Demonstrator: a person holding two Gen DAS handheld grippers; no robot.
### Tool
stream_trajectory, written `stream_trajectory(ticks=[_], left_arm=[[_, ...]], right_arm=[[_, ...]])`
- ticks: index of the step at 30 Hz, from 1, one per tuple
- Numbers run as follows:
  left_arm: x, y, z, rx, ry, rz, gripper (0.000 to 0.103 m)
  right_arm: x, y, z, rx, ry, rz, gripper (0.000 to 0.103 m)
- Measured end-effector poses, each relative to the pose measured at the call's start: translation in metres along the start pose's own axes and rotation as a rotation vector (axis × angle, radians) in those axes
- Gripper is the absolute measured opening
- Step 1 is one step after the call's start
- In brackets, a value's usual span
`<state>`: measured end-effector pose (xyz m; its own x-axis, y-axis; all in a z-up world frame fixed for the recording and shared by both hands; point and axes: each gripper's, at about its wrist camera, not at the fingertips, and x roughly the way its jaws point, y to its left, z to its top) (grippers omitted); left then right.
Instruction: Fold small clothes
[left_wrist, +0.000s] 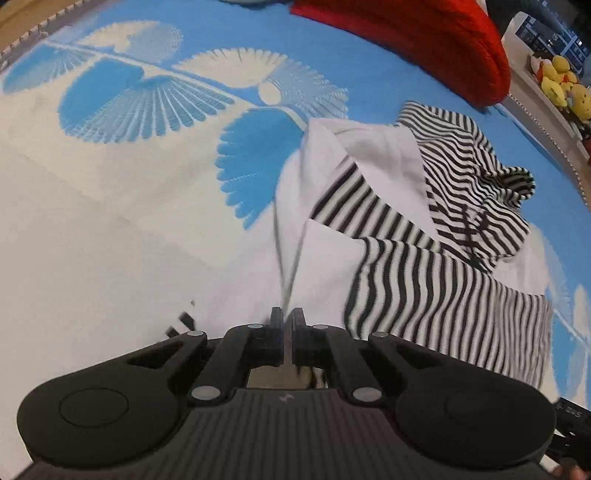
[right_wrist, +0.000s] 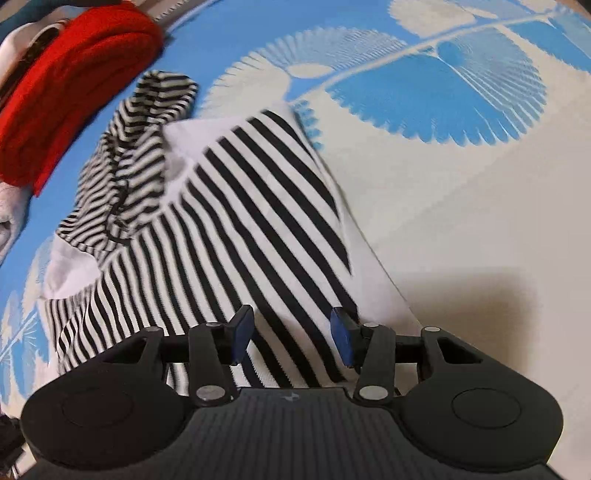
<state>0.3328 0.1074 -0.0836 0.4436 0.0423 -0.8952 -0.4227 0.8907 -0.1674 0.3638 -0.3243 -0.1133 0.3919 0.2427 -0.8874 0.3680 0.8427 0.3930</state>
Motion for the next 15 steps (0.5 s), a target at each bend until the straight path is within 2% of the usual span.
stream_trajectory(ticks=[3,5,6,9,11,15], left_arm=[[-0.013,-0.009,0.002,0.087,-0.092,-0.014,0.003],[-0.011,-0.016,0.002,0.14,-0.111,-0.047,0.003],[-0.004,-0.019,0.002,0.161,-0.09,-0.052,0.005],[0.033,-0.014,-0.007,0.169,0.076,0.003,0.007],[0.036,-0.009,-0.01,0.143,0.074,0.009,0.008],[0.018,-0.019,-0.01,0.218,0.009,0.028,0.01]], right_arm=[[-0.003,-0.001,-0.001,-0.005,-0.009,-0.018,0.039],[-0.011,0.001,-0.003,0.002,-0.045,-0.023,0.039],[-0.014,0.003,-0.004,-0.013,-0.062,-0.028,0.041],[-0.009,0.007,-0.006,-0.086,-0.049,-0.048,0.042],[-0.002,-0.001,-0.007,-0.059,-0.022,-0.066,0.042],[-0.018,0.003,-0.005,-0.066,-0.066,-0.027,0.045]])
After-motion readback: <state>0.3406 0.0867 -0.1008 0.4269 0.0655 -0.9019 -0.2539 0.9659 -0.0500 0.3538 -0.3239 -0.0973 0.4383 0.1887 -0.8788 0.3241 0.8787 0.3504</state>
